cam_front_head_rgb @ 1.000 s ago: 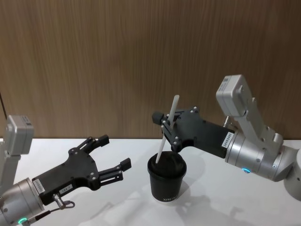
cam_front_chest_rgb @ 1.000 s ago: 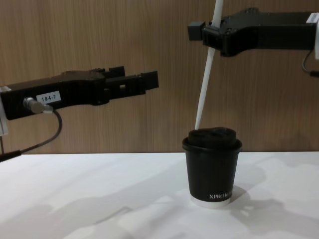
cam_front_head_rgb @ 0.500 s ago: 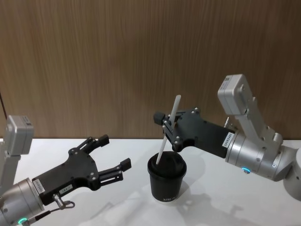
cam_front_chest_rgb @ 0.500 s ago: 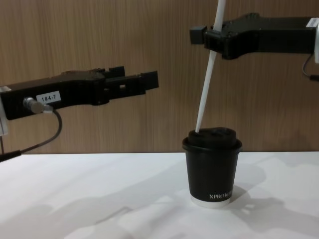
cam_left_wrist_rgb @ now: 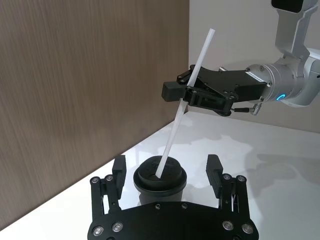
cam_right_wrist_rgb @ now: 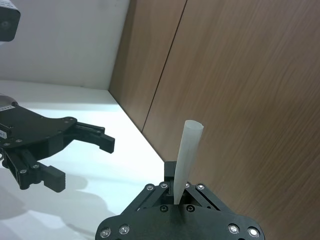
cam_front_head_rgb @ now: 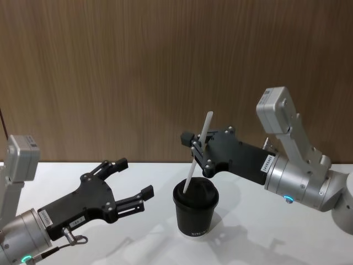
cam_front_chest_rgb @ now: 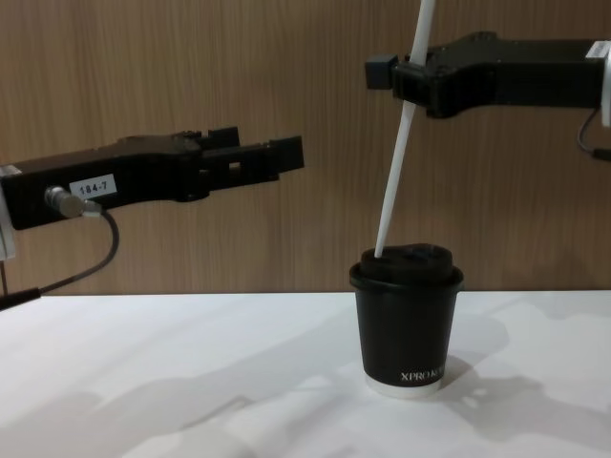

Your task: Pick up the straw with one hand, pass it to the other hand, and insert it into the cup.

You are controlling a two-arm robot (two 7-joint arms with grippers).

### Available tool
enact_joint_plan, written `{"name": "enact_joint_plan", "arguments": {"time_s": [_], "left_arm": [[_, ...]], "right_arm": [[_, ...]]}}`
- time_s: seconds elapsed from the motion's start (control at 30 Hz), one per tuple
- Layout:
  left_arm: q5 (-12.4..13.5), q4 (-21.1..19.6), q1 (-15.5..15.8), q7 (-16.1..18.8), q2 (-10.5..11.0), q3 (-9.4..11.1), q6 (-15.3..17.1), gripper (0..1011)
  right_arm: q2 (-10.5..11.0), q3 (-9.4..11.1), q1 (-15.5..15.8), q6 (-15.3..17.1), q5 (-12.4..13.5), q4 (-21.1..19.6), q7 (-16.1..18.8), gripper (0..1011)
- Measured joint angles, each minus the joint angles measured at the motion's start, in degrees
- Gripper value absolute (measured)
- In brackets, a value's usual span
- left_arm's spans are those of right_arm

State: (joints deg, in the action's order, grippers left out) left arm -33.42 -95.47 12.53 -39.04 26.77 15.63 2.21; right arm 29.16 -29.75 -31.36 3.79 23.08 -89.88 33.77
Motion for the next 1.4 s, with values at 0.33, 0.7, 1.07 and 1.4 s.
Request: {"name": "enact_joint_plan", "arguments": {"time_s": [0.33,0.7,1.07,1.4], "left_arm": [[0.0,0.0,0.0,0.0,0.0,0.0,0.0,999],[0.0,0.0,0.0,0.0,0.0,0.0,0.0,1000],[0.0,0.0,0.0,0.0,0.0,0.0,0.0,1000],[0.0,0.0,0.0,0.0,0.0,0.0,0.0,1000]], "right_arm": [[-0.3,-0.1,-0.3,-0.2,0.3,0.8,0.2,2],[-0.7,-0.2,-0.4,-0.7,0.5,1.7,0.3,2],[-0.9,0.0,-0.4,-1.1,0.7,2.0,0.3,2],[-0.8,0.2,-0.4,-1.4,0.8,2.1,0.5,2]]}}
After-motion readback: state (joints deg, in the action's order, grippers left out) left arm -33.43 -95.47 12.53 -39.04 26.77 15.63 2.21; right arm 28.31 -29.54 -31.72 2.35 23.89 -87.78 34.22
